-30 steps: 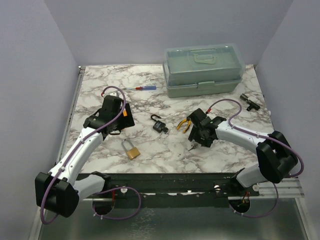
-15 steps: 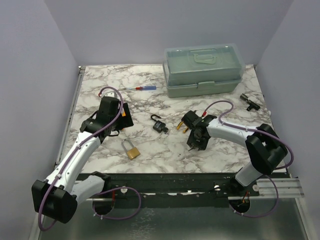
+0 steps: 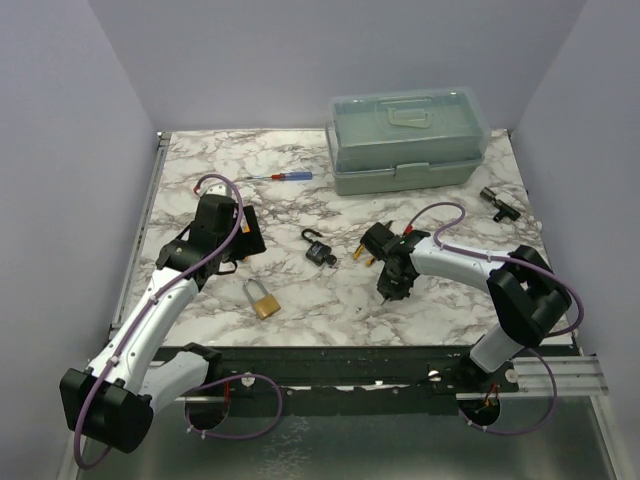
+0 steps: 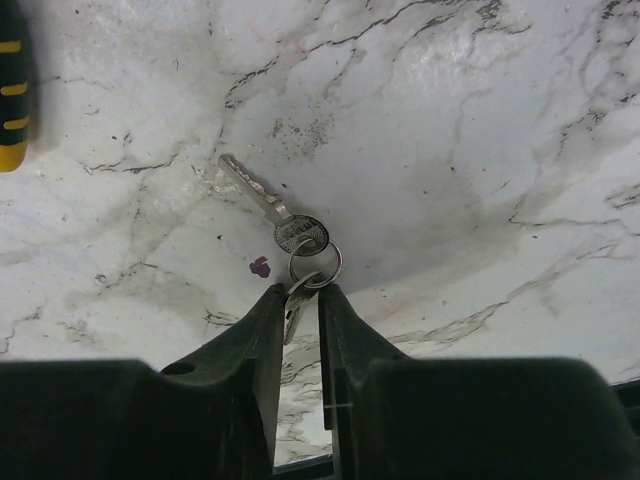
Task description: Unlock with the key
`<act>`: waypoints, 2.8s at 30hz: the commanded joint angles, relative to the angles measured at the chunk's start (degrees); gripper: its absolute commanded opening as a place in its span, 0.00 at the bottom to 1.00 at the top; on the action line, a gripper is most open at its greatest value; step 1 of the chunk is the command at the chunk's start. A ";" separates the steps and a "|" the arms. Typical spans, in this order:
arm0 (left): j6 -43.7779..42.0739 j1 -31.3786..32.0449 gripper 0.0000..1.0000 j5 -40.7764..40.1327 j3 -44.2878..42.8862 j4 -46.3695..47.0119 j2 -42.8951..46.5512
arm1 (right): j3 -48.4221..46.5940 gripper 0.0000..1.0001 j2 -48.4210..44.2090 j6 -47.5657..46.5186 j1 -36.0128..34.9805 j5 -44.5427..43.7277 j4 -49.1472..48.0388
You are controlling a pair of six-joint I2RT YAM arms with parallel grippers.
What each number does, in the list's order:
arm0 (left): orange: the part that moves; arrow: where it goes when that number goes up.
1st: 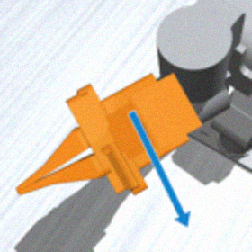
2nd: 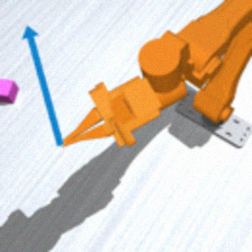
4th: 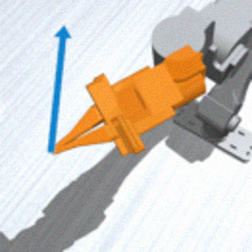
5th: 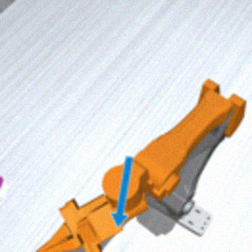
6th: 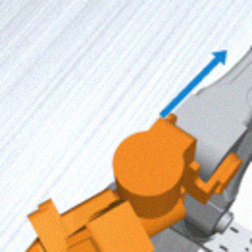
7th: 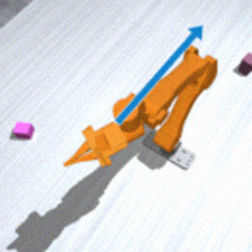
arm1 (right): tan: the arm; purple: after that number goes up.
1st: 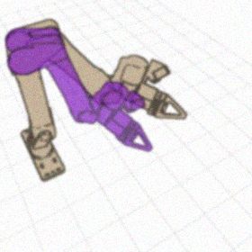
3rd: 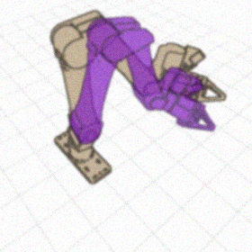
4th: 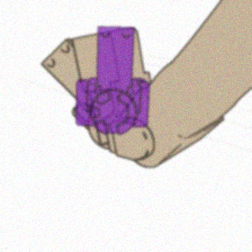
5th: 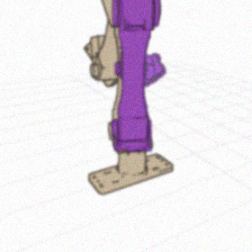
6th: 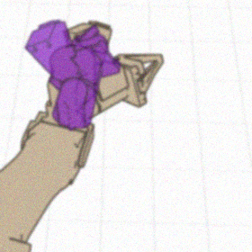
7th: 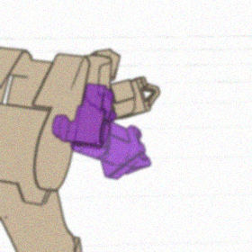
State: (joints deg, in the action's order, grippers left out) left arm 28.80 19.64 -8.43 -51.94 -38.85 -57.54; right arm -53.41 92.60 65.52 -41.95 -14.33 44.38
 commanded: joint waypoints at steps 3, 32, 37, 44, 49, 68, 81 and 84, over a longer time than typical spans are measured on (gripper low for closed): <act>-0.89 0.05 0.91 -1.15 0.69 0.24 0.89 | 1.79 0.17 0.49 1.01 -0.38 -3.06 -0.40; 24.80 0.22 0.82 31.67 14.79 26.48 10.43 | 19.97 0.00 -28.49 9.86 -0.47 8.34 -46.62; 38.11 1.04 0.69 35.12 24.73 46.63 13.06 | 22.10 0.00 -31.36 11.08 -0.69 7.08 -56.87; 41.87 8.46 0.60 32.29 26.86 59.66 7.42 | 25.41 0.00 -31.35 12.92 -2.93 6.93 -72.39; 42.82 12.55 0.52 31.26 26.13 68.21 1.91 | 26.77 0.00 -30.36 13.24 -4.66 6.93 -81.05; 45.16 14.61 0.38 30.31 26.47 78.17 -0.42 | 26.19 0.00 -29.35 12.34 -7.00 5.45 -82.76; 45.04 16.38 0.29 31.86 25.32 78.91 -2.64 | 25.24 0.00 -28.26 11.67 -7.70 5.02 -82.79; 45.12 16.65 0.26 31.85 25.48 78.93 -3.17 | 25.13 0.00 -28.26 11.57 -7.77 4.92 -82.70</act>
State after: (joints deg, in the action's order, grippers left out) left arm 74.24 35.75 22.55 -25.06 38.00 -60.01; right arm -27.11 63.88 77.97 -49.19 -7.86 -37.30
